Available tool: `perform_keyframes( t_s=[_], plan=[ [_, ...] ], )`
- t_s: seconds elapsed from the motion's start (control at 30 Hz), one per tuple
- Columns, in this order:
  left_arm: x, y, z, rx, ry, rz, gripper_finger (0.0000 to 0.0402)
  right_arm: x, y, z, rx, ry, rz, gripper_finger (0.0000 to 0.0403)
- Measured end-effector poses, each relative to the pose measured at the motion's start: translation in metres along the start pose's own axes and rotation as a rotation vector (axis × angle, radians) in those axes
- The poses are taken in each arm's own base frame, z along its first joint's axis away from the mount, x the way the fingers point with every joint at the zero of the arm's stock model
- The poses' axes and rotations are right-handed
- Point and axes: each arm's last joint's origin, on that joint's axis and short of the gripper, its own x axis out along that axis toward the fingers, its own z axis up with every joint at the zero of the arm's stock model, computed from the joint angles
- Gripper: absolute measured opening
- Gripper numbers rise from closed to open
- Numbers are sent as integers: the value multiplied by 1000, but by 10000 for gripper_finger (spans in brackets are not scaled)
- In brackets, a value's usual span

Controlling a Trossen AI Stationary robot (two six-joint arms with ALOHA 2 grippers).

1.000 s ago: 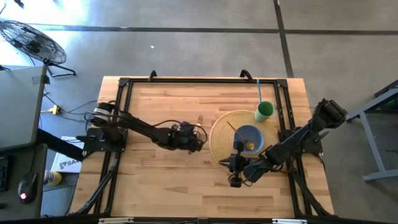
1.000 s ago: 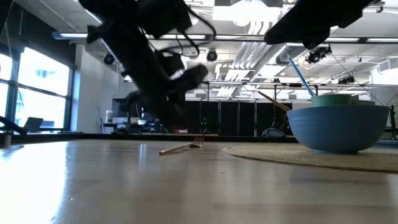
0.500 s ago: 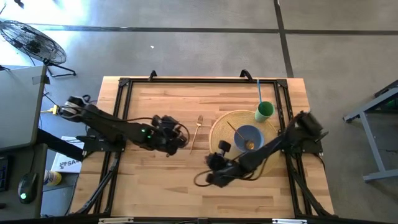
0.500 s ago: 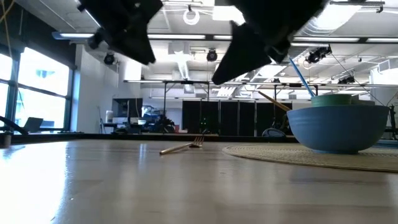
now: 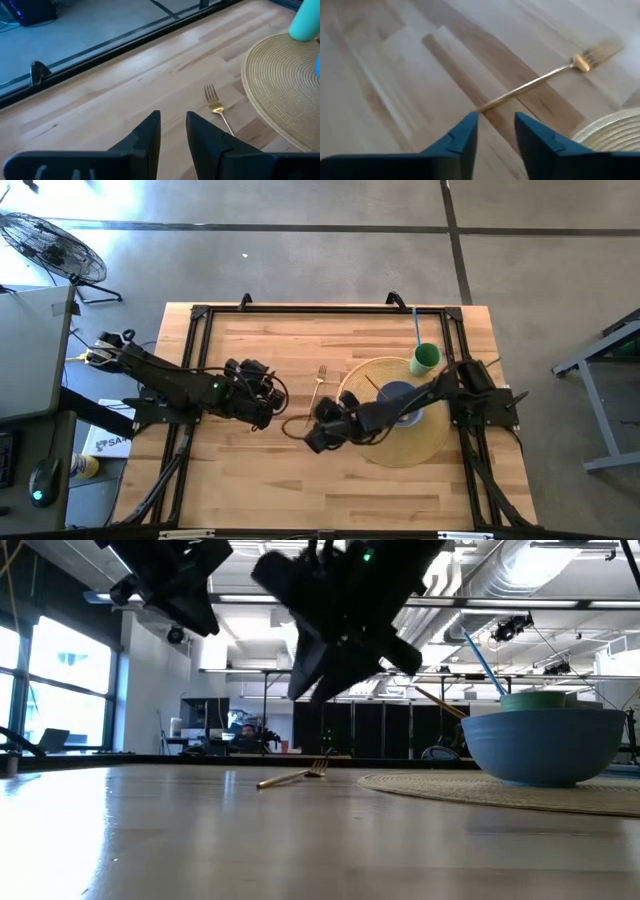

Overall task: Pick & Place Utensil
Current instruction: Put the fork into the blue bowl

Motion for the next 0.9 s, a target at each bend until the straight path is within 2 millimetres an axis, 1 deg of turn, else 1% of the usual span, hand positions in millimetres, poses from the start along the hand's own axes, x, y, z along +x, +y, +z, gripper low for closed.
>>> perform_keyframes(
  t_s=[0.07, 0.13, 0.23, 0.4, 0.5, 0.6, 0.7, 0.8, 0.9],
  plan=[
    [0, 0, 0, 4, -1, 4, 90, 7, -6, 2, 96, 3, -10, 145],
    [0, 1, 0, 7, 0, 5, 90, 14, -13, 4, 152, 3, -20, 167],
    [0, 1, 0, 14, -1, 12, 90, 29, -18, 5, 215, -7, -41, 181],
    [-1, 7, -2, 35, 29, 32, 90, 58, -27, 6, 229, 4, -102, 184],
    [-7, 18, -5, 26, 63, 74, 90, 72, -36, 7, 244, 14, -141, 184],
    [-15, 27, -11, 0, 58, 123, 90, 80, -43, 13, 271, 1, -149, 184],
    [-22, 32, -15, -24, 51, 138, 90, 87, -49, 20, 292, -12, -148, 184],
    [-27, 31, -17, -29, 43, 122, 90, 98, -56, 18, 304, 27, -154, 184],
    [-29, 31, -18, -21, 29, 113, 90, 106, -57, 14, 305, 37, -162, 184]
  ],
)
